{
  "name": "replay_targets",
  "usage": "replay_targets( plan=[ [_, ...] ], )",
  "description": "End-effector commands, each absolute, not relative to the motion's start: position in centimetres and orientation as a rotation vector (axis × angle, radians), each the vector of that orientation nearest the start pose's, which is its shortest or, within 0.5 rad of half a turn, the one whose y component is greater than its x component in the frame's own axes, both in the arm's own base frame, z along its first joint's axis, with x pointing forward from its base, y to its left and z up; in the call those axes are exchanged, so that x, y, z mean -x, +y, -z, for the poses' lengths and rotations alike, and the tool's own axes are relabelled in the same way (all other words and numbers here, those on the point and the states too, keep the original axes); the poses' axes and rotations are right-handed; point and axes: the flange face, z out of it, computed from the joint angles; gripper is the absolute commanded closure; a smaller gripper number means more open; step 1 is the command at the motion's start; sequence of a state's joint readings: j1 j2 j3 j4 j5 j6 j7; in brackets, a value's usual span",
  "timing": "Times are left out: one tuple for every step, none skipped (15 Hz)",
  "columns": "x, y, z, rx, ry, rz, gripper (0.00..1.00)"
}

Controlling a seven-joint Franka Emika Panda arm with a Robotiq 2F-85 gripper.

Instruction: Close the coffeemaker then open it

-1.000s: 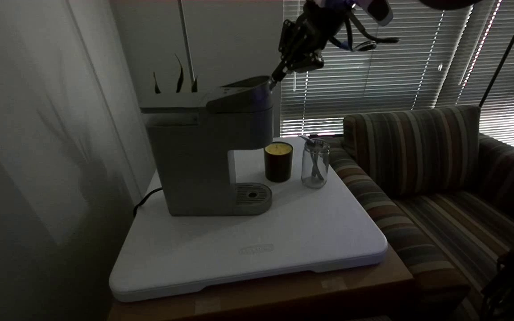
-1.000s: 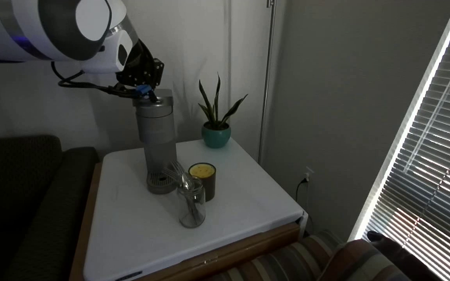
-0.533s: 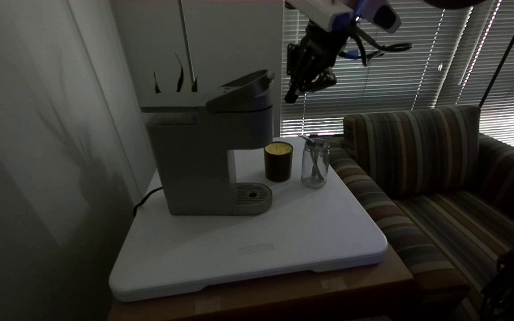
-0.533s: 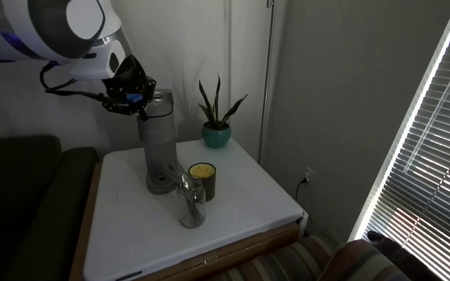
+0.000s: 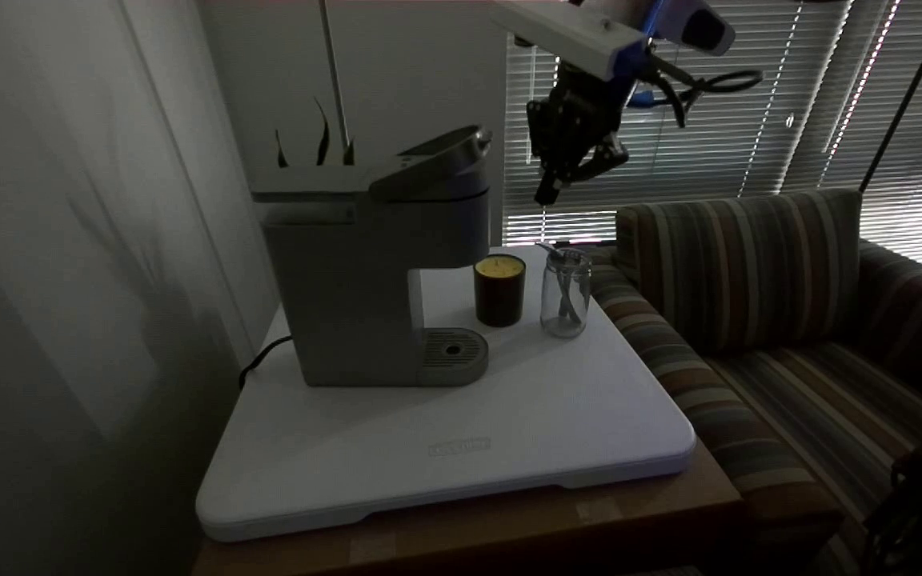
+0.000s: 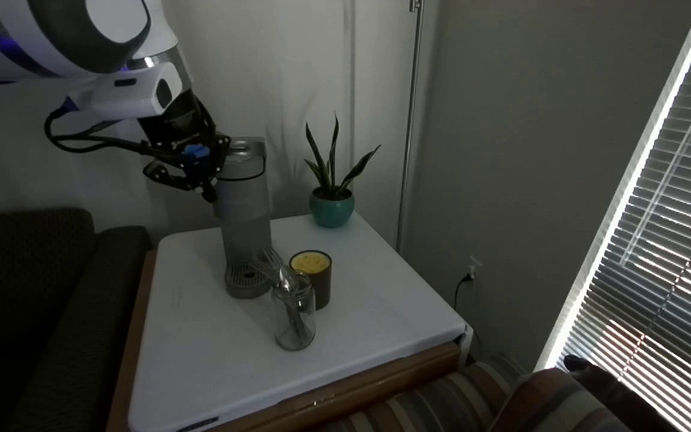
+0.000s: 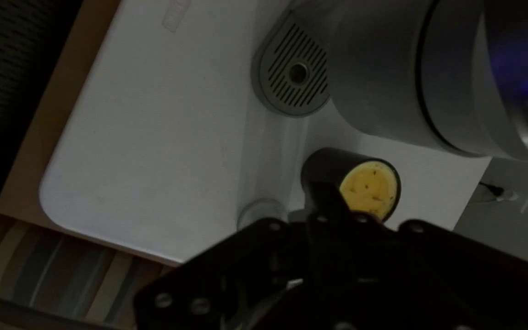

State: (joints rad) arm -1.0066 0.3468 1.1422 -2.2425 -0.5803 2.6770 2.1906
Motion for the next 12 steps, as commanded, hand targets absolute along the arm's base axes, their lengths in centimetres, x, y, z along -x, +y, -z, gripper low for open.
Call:
replay_targets(
  plan=[
    [-56.0,6.9,-36.8,2.009,2.095,0.387,1.00],
    [-56.3,6.7,-37.8,2.014,2.088,0.426,1.00],
    [-56.6,6.7,-40.1,1.970,2.055,0.482,1.00],
    [-57.0,6.7,-40.9,1.935,2.047,0.484,1.00],
    [-57.4,6.3,-41.7,1.899,2.035,0.478,1.00],
    [-57.8,6.4,-41.1,1.869,2.044,0.464,1.00],
    [-58.0,6.7,-41.8,1.838,2.034,0.474,1.00],
    [-58.1,7.1,-42.0,1.804,2.031,0.464,1.00],
    [-58.2,7.4,-42.0,1.778,2.017,0.455,1.00],
    [-58.3,7.6,-42.0,1.763,2.008,0.449,1.00],
    [-58.4,7.8,-42.0,1.745,1.995,0.439,1.00],
    [-58.6,7.9,-41.9,1.718,1.985,0.425,1.00]
  ],
)
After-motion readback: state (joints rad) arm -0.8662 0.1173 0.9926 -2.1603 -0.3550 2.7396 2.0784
